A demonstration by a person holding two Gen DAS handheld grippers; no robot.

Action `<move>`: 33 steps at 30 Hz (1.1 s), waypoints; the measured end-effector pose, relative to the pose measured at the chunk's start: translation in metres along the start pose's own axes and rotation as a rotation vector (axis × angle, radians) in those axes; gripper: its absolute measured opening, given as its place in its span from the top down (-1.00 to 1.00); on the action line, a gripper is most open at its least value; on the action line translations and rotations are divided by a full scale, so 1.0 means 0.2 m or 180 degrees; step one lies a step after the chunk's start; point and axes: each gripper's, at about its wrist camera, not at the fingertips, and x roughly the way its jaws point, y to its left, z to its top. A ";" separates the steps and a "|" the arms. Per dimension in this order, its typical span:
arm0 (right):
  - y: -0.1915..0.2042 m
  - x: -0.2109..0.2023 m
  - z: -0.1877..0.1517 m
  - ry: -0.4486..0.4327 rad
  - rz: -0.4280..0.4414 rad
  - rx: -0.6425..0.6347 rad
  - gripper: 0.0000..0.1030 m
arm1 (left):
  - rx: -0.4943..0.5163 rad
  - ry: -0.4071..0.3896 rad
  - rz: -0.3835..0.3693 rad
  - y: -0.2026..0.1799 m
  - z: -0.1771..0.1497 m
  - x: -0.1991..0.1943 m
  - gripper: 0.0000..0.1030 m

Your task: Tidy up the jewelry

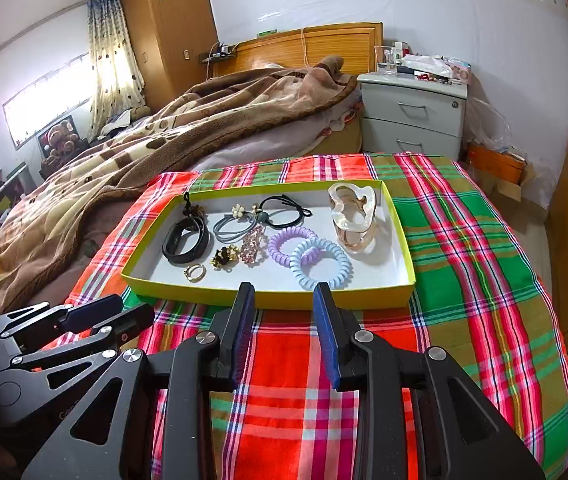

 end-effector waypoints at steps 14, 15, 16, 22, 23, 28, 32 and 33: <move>-0.01 0.00 0.00 0.0001 -0.0004 0.0004 0.40 | 0.0005 -0.0004 0.0003 0.00 0.00 0.00 0.34; 0.00 0.00 0.00 -0.0002 -0.0003 0.0003 0.40 | 0.0004 0.0001 0.0007 0.00 0.00 0.00 0.34; 0.00 0.00 0.00 -0.0002 0.0000 0.0003 0.40 | 0.0002 0.0003 0.0009 0.00 0.00 0.00 0.34; -0.01 0.00 0.00 -0.0006 -0.0004 0.0008 0.40 | 0.0000 0.0002 0.0004 0.00 0.00 0.00 0.34; -0.01 0.00 0.00 -0.0008 -0.0003 0.0009 0.40 | 0.0000 -0.0002 -0.0001 0.00 0.00 0.00 0.34; -0.01 0.00 0.00 -0.0004 -0.0010 0.0012 0.40 | -0.0003 -0.0005 -0.0008 0.00 0.00 0.01 0.34; -0.02 0.00 0.00 -0.0007 -0.0015 0.0022 0.40 | -0.0014 0.0003 0.0023 0.00 0.00 0.01 0.34; -0.02 0.00 0.00 -0.0005 -0.0013 0.0022 0.40 | -0.0018 0.0000 0.0026 0.00 0.00 0.01 0.34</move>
